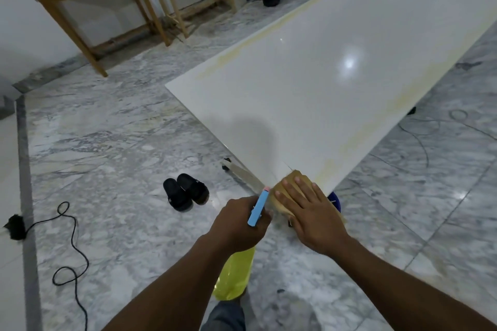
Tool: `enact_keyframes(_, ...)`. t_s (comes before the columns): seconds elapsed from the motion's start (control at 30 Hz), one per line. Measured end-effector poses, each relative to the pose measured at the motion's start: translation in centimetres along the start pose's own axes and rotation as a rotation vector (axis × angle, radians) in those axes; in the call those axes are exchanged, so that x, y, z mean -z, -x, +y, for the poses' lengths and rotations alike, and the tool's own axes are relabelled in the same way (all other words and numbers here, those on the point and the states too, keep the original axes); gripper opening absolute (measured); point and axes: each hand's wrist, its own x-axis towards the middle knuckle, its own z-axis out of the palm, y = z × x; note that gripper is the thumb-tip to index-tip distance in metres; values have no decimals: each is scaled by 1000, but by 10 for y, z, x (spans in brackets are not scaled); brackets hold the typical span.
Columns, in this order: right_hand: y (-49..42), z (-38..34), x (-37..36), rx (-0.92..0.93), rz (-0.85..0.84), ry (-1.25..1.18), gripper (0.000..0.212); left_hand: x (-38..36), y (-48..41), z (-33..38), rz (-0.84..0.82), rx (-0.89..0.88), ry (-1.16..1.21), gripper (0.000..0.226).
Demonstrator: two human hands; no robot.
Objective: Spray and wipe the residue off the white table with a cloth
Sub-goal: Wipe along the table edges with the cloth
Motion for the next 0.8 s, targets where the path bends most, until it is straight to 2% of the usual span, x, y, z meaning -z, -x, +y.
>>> enact_keyframes(0.1,44,0,1,-22,47,-167,57,1,10,14,10,4,-12,36)
enact_keyframes(0.17,55,-7,21,-156,121,-449,48,9,15,19,5,2,-8,35)
enact_keyframes(0.23,45,-23,67,-526,198,-890,33,23,19,21,0,4,1,32)
enact_keyframes(0.3,24,-27,108,-903,257,-1452,24,38,18,21,3,9,-1,31)
enact_keyframes(0.33,14,-25,123,-981,236,-1771,32,46,15,19,7,9,-1,32)
enact_keyframes(0.37,4,-25,134,-969,194,-2063,43,55,13,16,9,7,-4,32)
enact_keyframes(0.43,-15,-31,144,-907,224,-2403,62,70,7,10,4,-14,-24,29)
enact_keyframes(0.5,-45,-46,142,-913,214,-2501,70,89,-1,-3,-8,-34,-36,25)
enact_keyframes(0.57,-84,-65,136,-913,161,-2517,69,109,-13,-20,-24,-45,-39,26)
enact_keyframes(0.8,-247,-125,119,-1003,-108,-2311,56,196,-74,-106,-89,-21,-2,40)
